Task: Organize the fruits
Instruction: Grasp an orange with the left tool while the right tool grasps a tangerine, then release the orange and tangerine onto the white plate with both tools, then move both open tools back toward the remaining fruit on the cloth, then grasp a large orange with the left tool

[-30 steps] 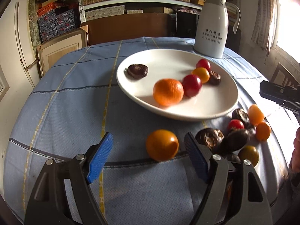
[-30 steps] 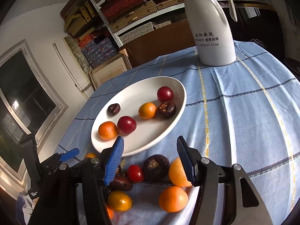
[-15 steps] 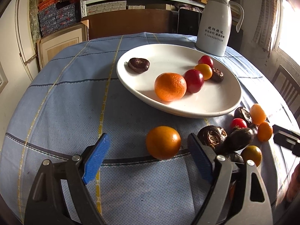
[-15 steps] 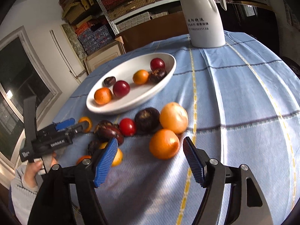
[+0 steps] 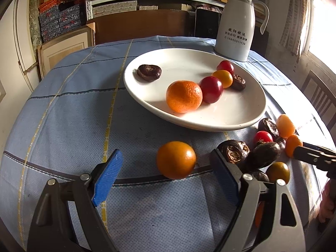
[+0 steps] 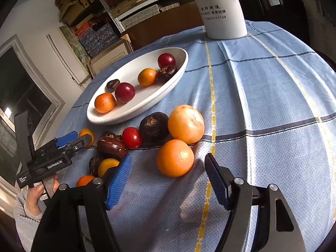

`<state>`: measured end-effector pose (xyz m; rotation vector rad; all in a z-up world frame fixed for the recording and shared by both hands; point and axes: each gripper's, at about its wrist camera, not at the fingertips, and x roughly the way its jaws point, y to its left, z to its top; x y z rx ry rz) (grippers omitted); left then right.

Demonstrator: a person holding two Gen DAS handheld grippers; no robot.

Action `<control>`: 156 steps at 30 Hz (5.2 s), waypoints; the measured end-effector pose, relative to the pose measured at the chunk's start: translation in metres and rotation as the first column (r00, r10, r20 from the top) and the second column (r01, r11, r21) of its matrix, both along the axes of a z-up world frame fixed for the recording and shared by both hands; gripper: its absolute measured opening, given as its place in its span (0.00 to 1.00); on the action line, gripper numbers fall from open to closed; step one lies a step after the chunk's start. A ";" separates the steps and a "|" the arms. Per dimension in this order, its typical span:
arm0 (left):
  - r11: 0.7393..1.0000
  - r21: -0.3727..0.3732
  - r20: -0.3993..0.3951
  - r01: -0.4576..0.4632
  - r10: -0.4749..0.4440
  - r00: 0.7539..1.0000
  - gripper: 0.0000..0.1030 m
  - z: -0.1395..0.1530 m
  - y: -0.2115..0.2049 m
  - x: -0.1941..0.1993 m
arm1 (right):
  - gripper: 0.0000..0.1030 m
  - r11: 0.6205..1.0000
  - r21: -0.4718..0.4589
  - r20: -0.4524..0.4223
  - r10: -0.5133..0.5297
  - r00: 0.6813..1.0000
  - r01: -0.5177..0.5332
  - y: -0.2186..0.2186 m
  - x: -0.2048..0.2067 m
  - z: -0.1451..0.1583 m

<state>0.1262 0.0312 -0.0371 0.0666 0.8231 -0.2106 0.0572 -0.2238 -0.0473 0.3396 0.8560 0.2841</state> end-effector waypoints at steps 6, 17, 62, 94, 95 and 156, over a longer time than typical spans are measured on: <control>0.998 -0.052 -0.061 0.039 -0.042 0.997 0.36 -0.007 -0.002 0.009 | 0.34 1.000 0.005 -0.009 0.025 1.000 -0.025 0.002 0.005 -0.002; 0.999 -0.031 0.101 0.024 -0.021 0.995 0.36 0.030 -0.006 -0.010 | 0.34 0.998 0.052 0.133 0.020 0.991 -0.027 -0.002 -0.004 0.027; 0.998 0.019 0.158 -0.062 0.058 0.986 0.81 0.036 -0.005 0.028 | 0.60 1.000 0.025 0.147 0.007 0.989 -0.011 0.024 0.066 0.044; 0.999 -0.025 0.126 0.040 -0.036 0.991 0.87 0.020 -0.016 -0.046 | 0.70 0.996 0.039 0.140 -0.079 0.987 0.074 -0.002 -0.017 0.024; 0.998 -0.026 0.123 0.052 -0.048 0.991 0.87 0.019 -0.018 -0.047 | 0.70 0.996 0.051 0.135 -0.086 0.987 0.080 -0.006 -0.018 0.023; 0.969 -0.066 -0.035 0.237 -0.240 0.970 0.39 -0.001 -0.015 -0.061 | 0.66 0.990 -0.027 0.088 0.139 0.986 -0.137 0.036 -0.017 0.016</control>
